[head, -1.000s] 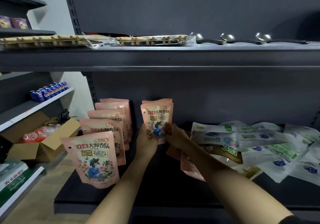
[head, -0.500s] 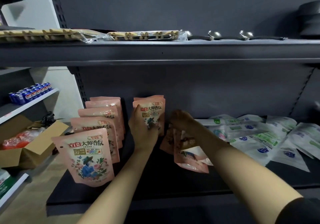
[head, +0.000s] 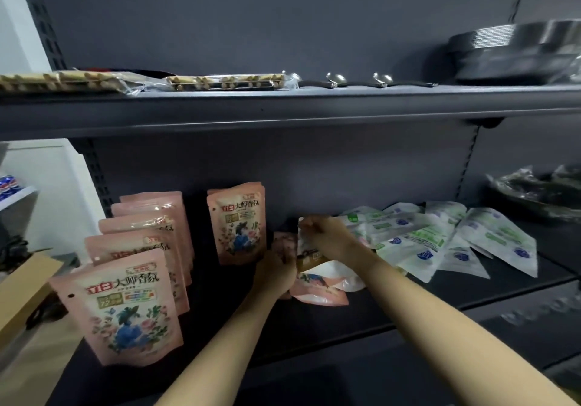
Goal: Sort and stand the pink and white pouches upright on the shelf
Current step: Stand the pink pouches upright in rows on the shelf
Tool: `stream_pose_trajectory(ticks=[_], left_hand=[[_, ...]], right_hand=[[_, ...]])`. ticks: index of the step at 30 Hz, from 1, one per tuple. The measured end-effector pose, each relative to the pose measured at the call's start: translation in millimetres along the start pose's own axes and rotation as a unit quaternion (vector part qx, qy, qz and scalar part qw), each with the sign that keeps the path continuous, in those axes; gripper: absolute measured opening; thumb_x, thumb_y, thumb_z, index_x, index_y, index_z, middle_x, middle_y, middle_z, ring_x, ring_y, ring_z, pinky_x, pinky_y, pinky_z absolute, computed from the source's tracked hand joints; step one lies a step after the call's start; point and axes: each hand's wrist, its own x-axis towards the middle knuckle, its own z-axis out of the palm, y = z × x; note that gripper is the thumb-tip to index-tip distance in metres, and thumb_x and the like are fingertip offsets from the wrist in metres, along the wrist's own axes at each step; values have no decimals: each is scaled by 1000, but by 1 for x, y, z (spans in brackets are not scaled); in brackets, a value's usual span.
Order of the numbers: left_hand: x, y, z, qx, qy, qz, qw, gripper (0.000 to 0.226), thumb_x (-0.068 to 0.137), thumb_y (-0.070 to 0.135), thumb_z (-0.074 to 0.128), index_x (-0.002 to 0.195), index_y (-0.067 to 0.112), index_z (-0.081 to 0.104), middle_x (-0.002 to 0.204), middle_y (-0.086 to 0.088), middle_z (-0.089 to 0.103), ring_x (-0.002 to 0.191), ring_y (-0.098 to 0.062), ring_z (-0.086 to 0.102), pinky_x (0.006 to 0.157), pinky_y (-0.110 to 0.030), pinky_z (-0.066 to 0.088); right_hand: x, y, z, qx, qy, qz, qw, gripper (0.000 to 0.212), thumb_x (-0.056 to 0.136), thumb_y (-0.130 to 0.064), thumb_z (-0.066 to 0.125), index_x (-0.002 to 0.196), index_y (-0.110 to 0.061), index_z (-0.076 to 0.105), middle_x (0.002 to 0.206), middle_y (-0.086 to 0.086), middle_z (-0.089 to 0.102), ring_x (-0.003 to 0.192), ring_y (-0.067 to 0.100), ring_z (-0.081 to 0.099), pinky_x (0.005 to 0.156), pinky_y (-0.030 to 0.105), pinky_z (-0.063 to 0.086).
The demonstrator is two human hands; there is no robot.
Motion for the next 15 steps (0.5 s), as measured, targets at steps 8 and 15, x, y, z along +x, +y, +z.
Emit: stream_pose_trajectory(ticks=[8, 15], left_hand=[[7, -12, 15, -117, -58, -3, 991, 53, 90, 20, 52, 140, 23, 35, 133, -6, 52, 107, -22, 62, 81, -36, 58], [-6, 1, 14, 139, 65, 157, 976, 41, 93, 6, 42, 134, 5, 42, 128, -14, 57, 118, -25, 54, 101, -36, 43]], right_hand=[[-20, -1, 16, 73, -16, 4, 997, 28, 97, -14, 39, 105, -6, 65, 104, 12, 66, 97, 23, 60, 90, 34, 45], [-9, 35, 14, 115, 5, 60, 992, 25, 93, -16, 43, 101, -10, 66, 101, 9, 69, 97, 24, 63, 90, 39, 49]])
